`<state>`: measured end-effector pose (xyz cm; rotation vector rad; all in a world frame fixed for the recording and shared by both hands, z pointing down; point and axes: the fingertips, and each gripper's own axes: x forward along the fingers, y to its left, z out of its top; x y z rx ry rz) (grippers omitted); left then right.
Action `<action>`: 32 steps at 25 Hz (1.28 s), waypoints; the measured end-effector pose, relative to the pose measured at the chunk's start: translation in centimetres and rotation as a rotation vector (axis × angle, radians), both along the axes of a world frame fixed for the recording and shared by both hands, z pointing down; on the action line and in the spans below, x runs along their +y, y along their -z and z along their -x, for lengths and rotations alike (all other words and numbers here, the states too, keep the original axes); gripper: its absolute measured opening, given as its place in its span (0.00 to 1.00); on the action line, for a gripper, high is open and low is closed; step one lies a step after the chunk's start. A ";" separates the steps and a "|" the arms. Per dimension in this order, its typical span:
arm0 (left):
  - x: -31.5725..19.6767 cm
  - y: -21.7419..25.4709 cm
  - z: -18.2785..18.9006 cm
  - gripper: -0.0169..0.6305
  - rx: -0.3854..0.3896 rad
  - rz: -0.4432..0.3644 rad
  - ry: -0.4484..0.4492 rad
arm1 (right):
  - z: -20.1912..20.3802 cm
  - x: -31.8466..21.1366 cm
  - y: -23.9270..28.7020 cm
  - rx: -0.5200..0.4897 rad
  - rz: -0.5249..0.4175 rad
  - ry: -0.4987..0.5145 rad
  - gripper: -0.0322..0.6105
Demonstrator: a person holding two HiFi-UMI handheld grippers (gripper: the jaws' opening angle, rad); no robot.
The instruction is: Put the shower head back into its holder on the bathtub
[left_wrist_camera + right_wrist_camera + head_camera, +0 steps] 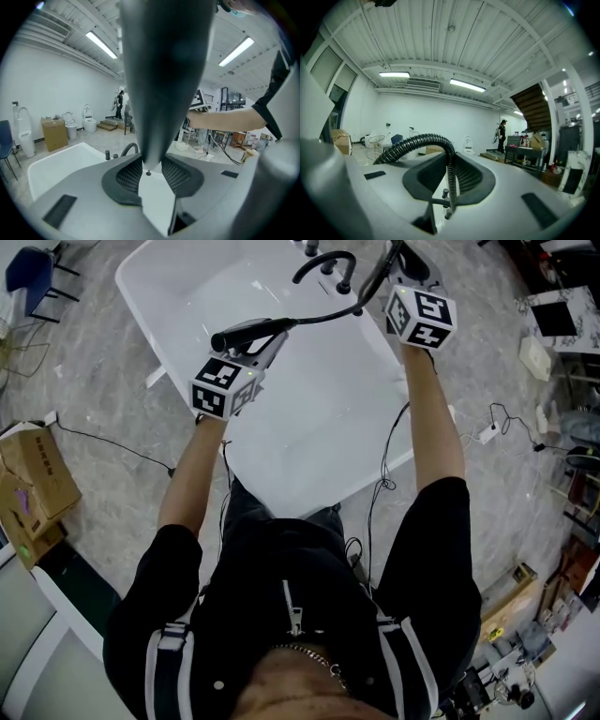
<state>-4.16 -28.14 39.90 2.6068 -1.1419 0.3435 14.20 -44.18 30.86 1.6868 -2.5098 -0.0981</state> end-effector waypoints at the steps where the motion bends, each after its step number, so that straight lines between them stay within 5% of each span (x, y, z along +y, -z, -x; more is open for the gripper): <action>1: -0.1 -0.2 -0.1 0.25 0.000 0.000 -0.002 | -0.2 0.0 -0.5 -0.001 0.006 -0.003 0.15; 32: -2.4 -6.9 -0.1 0.25 0.058 -0.013 -0.016 | -4.1 -0.7 -16.3 -0.034 0.235 -0.110 0.15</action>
